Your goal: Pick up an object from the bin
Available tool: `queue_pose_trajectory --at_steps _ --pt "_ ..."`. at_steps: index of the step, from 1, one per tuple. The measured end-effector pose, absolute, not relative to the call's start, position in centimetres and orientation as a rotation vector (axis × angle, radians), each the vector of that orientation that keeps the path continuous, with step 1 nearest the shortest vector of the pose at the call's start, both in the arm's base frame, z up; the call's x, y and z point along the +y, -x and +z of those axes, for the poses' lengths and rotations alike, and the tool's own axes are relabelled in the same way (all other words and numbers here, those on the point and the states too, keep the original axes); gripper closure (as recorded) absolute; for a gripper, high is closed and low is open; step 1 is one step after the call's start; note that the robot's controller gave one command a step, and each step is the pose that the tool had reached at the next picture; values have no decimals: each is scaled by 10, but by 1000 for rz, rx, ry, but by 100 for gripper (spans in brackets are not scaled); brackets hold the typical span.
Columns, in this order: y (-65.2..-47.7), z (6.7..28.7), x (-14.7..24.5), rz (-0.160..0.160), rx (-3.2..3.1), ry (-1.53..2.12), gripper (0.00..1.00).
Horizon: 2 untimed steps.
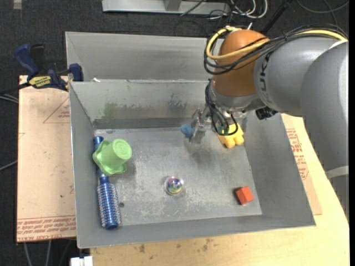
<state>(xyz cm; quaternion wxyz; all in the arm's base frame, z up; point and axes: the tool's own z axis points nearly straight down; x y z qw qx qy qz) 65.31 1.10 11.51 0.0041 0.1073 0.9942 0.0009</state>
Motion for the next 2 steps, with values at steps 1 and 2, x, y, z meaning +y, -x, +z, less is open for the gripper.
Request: queue_pose_trajectory --at_steps 1,2 --pt "-654 132 11 2 3118 -334 100" --pt "-656 171 11 3 3116 -331 100"
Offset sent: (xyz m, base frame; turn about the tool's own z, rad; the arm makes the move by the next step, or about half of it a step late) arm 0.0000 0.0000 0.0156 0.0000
